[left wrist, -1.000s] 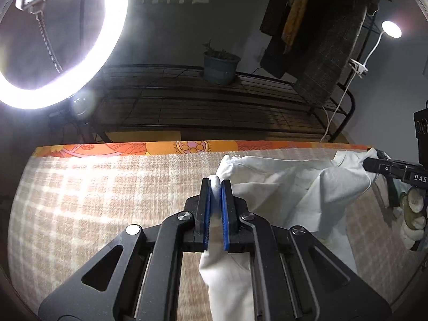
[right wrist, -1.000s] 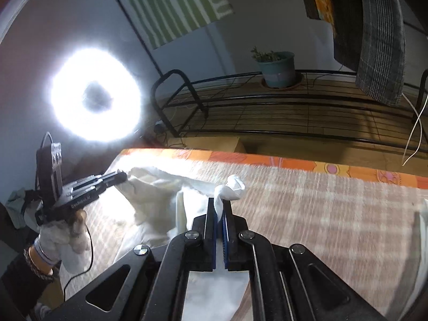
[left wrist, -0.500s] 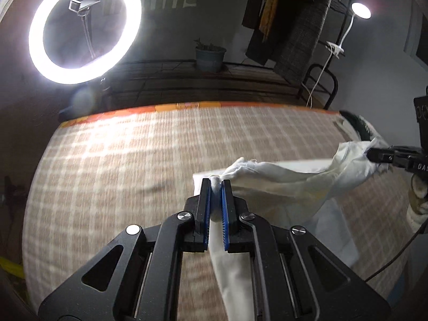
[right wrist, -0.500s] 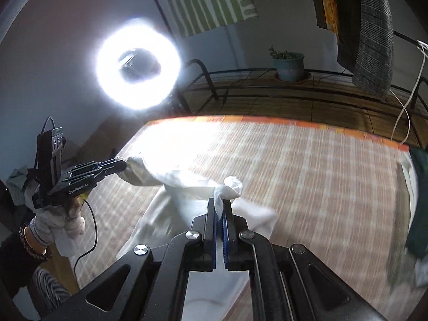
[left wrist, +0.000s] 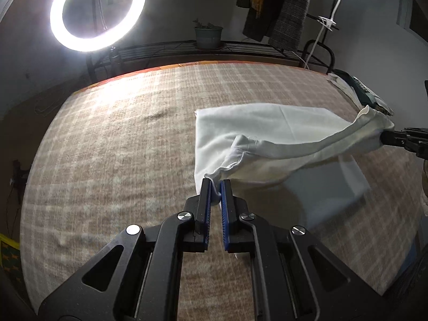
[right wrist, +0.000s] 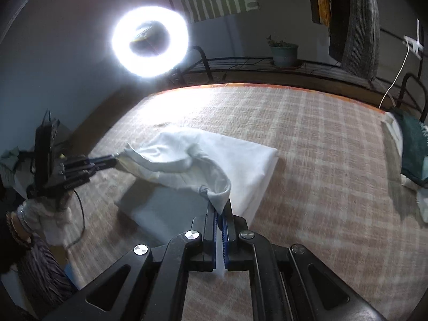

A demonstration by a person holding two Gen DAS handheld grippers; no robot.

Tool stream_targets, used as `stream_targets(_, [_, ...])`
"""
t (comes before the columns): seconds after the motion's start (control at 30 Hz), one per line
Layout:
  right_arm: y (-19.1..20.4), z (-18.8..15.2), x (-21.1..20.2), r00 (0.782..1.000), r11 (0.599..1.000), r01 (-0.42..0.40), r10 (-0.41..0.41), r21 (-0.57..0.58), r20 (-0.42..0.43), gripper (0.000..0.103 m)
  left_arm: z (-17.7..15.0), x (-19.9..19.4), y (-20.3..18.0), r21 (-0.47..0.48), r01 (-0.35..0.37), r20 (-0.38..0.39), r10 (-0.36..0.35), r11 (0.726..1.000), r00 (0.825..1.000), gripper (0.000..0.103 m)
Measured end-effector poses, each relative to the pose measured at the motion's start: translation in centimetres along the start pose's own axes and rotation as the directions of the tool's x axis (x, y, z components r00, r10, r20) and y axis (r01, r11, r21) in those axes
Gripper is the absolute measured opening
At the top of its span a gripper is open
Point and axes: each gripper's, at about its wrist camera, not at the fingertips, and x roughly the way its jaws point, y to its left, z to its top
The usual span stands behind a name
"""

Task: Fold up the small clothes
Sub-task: 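Lift the collar end and fold it over toward the hem with both tools, then lay the collar end down on the folded shirt and open both tools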

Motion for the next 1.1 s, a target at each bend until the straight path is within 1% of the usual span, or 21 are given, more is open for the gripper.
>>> stream_targets(0.07, [0.5, -1.1, -0.4, 1.0, 0.999, 0.025, -0.025, -0.028, 0.004, 0.0, -0.6, -0.5, -0.3, 0.024, -0.007, 0.007, 0.007, 1.0, 1.0, 0.005])
stream_targets(0.17, [1.3, -2.6, -0.7, 0.997, 0.993, 0.083, -0.083, -0.087, 0.004, 0.004, -2.3, -1.4, -0.4, 0.05, 0.032, -0.004, -0.031, 0.998, 0.999, 0.005])
stream_targets(0.23, [1.8, -3.8, -0.9, 0.992, 0.985, 0.12, -0.123, -0.123, -0.02, 0.019, -3.4, -1.8, -0.4, 0.055, 0.051, -0.021, -0.05, 0.997, 0.999, 0.005])
stream_targets(0.33, [1.3, -5.2, -1.5, 0.992, 0.988, 0.123, -0.126, -0.096, -0.028, 0.023, -4.0, -2.6, 0.2, 0.039, 0.083, -0.021, -0.082, 0.996, 0.996, 0.005])
stream_targets(0.37, [0.7, -5.5, -1.7, 0.992, 0.992, 0.118, -0.12, -0.053, -0.028, 0.025, -3.9, -2.7, 1.0, -0.011, 0.101, -0.019, -0.101, 0.995, 0.995, 0.01])
stream_targets(0.4, [-0.2, -5.7, -2.0, 0.996, 0.996, 0.092, -0.091, 0.018, -0.02, 0.029, -3.6, -2.5, 1.9, -0.066, 0.116, -0.024, -0.118, 0.991, 0.993, 0.026])
stream_targets(0.43, [-0.5, -6.0, -2.2, 0.997, 0.995, 0.074, -0.073, 0.061, -0.012, 0.033, -3.4, -2.1, 2.8, -0.123, 0.128, -0.027, -0.132, 0.984, 0.991, 0.036])
stream_targets(0.47, [-1.4, -6.1, -2.1, 0.999, 0.992, 0.049, -0.049, 0.118, -0.004, 0.035, -3.2, -1.6, 3.8, -0.189, 0.14, -0.024, -0.147, 0.972, 0.989, 0.051])
stream_targets(0.5, [-2.2, -6.2, -1.9, 1.0, 0.984, 0.015, -0.015, 0.18, -0.002, 0.039, -3.0, -1.1, 4.9, -0.263, 0.156, -0.016, -0.166, 0.952, 0.986, 0.052])
stream_targets(0.57, [-3.6, -6.7, -1.2, 0.998, 0.954, -0.063, 0.064, 0.295, 0.004, 0.04, -3.1, 0.5, 6.8, -0.398, 0.187, -0.021, -0.213, 0.898, 0.977, 0.052])
stream_targets(0.6, [-4.1, -6.9, -0.6, 0.994, 0.932, -0.106, 0.111, 0.345, 0.005, 0.04, -3.2, 1.5, 7.6, -0.457, 0.208, -0.027, -0.247, 0.865, 0.969, 0.052])
stream_targets(0.67, [-4.8, -7.4, 0.5, 0.985, 0.897, -0.166, 0.168, 0.41, 0.03, 0.04, -3.5, 3.1, 8.0, -0.507, 0.233, -0.045, -0.296, 0.83, 0.954, 0.052])
stream_targets(0.73, [-5.2, -7.8, 1.5, 0.974, 0.868, -0.214, 0.222, 0.447, 0.035, 0.04, -3.6, 4.2, 7.7, -0.523, 0.253, -0.058, -0.33, 0.814, 0.942, 0.051])
stream_targets(0.77, [-5.3, -7.8, 2.0, 0.971, 0.861, -0.227, 0.237, 0.456, 0.035, 0.039, -3.4, 4.4, 7.4, -0.518, 0.263, -0.055, -0.339, 0.814, 0.939, 0.05])
stream_targets(0.83, [-5.0, -7.7, 2.3, 0.97, 0.866, -0.228, 0.24, 0.446, 0.031, 0.031, -3.1, 4.5, 7.0, -0.508, 0.267, -0.058, -0.342, 0.819, 0.938, 0.03])
stream_targets(0.87, [-4.9, -7.6, 2.4, 0.969, 0.868, -0.235, 0.247, 0.438, 0.031, 0.03, -3.0, 4.6, 6.8, -0.508, 0.271, -0.06, -0.348, 0.817, 0.936, 0.014])
stream_targets(0.9, [-4.8, -7.6, 2.4, 0.966, 0.866, -0.246, 0.257, 0.436, 0.035, 0.024, -3.0, 4.5, 6.8, -0.51, 0.279, -0.057, -0.356, 0.814, 0.933, 0.009])
stream_targets(0.93, [-4.7, -7.5, 2.5, 0.962, 0.862, -0.261, 0.271, 0.434, 0.04, 0.015, -2.9, 4.4, 6.7, -0.507, 0.279, -0.054, -0.353, 0.816, 0.934, 0.007])
stream_targets(1.0, [-4.5, -7.3, 2.5, 0.965, 0.876, -0.25, 0.258, 0.412, 0.037, 0.006, -2.6, 3.8, 6.4, -0.484, 0.273, -0.045, -0.335, 0.831, 0.941, 0.004])
stream_targets(1.03, [-4.4, -7.2, 2.5, 0.968, 0.882, -0.241, 0.248, 0.405, 0.037, 0.004, -2.5, 3.6, 6.4, -0.478, 0.273, -0.04, -0.331, 0.835, 0.943, 0.003])
stream_targets(1.1, [-4.5, -7.0, 2.3, 0.969, 0.882, -0.24, 0.239, 0.405, 0.053, 0.003, -2.2, 3.0, 6.3, -0.486, 0.291, -0.017, -0.342, 0.824, 0.939, 0.003])
